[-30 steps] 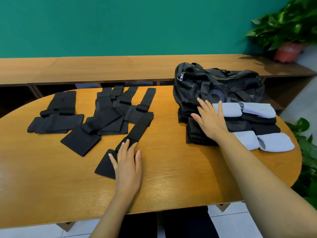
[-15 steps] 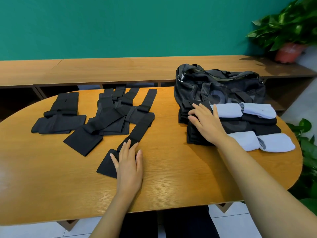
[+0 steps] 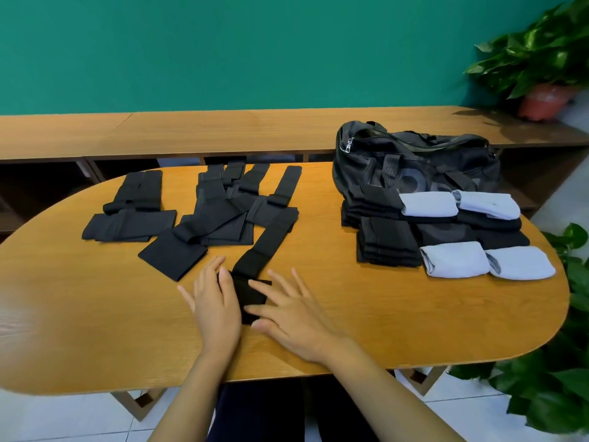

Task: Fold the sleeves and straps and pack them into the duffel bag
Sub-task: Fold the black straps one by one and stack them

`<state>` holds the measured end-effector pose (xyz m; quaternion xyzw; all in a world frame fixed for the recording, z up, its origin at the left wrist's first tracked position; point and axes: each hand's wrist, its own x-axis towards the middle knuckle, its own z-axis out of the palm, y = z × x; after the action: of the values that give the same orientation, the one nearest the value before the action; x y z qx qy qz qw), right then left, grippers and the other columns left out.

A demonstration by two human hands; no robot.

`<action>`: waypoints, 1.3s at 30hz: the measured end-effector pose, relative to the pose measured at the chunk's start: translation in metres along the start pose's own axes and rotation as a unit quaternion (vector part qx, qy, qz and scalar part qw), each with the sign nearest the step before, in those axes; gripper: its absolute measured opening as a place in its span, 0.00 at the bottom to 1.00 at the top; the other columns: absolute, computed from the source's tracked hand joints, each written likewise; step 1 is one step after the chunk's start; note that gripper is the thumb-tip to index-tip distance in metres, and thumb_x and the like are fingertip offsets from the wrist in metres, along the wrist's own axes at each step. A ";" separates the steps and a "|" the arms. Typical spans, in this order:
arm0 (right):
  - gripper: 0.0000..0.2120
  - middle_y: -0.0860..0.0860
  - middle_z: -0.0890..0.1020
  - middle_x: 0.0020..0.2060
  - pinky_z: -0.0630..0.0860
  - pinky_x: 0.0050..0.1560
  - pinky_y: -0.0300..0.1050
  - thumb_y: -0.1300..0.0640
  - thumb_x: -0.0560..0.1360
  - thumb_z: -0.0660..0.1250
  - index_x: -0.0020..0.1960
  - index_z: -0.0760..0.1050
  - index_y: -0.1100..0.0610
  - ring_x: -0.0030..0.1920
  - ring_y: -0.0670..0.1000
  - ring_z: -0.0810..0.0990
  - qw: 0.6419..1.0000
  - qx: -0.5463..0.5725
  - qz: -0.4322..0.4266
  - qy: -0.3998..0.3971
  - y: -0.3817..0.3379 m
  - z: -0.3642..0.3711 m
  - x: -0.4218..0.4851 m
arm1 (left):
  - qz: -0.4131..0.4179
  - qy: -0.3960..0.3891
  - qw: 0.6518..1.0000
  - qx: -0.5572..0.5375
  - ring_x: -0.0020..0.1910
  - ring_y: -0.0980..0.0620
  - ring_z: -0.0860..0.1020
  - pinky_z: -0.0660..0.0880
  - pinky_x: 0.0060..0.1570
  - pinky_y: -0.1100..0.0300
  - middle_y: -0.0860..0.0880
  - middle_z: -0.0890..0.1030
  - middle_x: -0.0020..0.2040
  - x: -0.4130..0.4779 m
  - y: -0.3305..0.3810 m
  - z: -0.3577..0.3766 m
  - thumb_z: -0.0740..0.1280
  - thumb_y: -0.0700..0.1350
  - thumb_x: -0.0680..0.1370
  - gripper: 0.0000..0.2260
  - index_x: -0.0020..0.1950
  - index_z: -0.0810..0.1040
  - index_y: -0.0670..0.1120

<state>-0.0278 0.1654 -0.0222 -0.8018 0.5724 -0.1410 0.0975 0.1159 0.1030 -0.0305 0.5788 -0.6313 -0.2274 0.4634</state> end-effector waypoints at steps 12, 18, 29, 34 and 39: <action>0.31 0.37 0.76 0.63 0.46 0.77 0.47 0.32 0.79 0.41 0.56 0.80 0.42 0.71 0.38 0.61 0.993 0.042 0.083 0.076 0.081 -0.028 -0.049 | 0.223 -0.277 0.930 0.094 0.67 0.63 0.67 0.49 0.77 0.50 0.61 0.74 0.64 0.002 -0.002 0.010 0.60 0.67 0.74 0.25 0.65 0.76 0.57; 0.29 0.42 0.74 0.66 0.58 0.71 0.41 0.32 0.79 0.48 0.65 0.76 0.47 0.69 0.42 0.65 0.994 0.004 0.053 0.100 0.089 -0.028 -0.051 | 0.283 -0.330 0.892 0.123 0.74 0.65 0.57 0.42 0.77 0.54 0.60 0.68 0.72 0.003 -0.003 0.018 0.60 0.74 0.71 0.34 0.71 0.71 0.57; 0.33 0.41 0.71 0.70 0.53 0.72 0.44 0.28 0.73 0.58 0.68 0.75 0.47 0.72 0.43 0.62 0.993 0.003 0.053 0.102 0.090 -0.024 -0.051 | 0.288 -0.271 0.907 0.144 0.69 0.60 0.69 0.52 0.76 0.50 0.54 0.76 0.68 -0.001 0.000 0.017 0.51 0.71 0.76 0.31 0.64 0.80 0.51; 0.25 0.44 0.75 0.67 0.58 0.73 0.48 0.37 0.76 0.62 0.66 0.76 0.49 0.70 0.46 0.67 0.991 -0.015 0.038 0.125 0.093 -0.020 -0.052 | 0.281 -0.278 0.908 0.140 0.68 0.57 0.71 0.54 0.76 0.51 0.52 0.78 0.66 -0.002 0.002 0.016 0.46 0.70 0.78 0.34 0.62 0.81 0.50; 0.15 0.46 0.81 0.60 0.65 0.71 0.54 0.50 0.75 0.68 0.61 0.79 0.53 0.64 0.47 0.72 0.985 -0.004 0.040 0.167 0.095 -0.018 -0.055 | 0.302 -0.291 0.900 0.121 0.66 0.57 0.73 0.54 0.76 0.46 0.52 0.79 0.64 -0.003 0.003 0.012 0.54 0.71 0.75 0.32 0.61 0.81 0.50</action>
<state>-0.1352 0.1866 -0.0419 -0.7439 0.6127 -0.2668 0.0025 0.1036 0.1033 -0.0345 0.3199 -0.9051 -0.1564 0.2323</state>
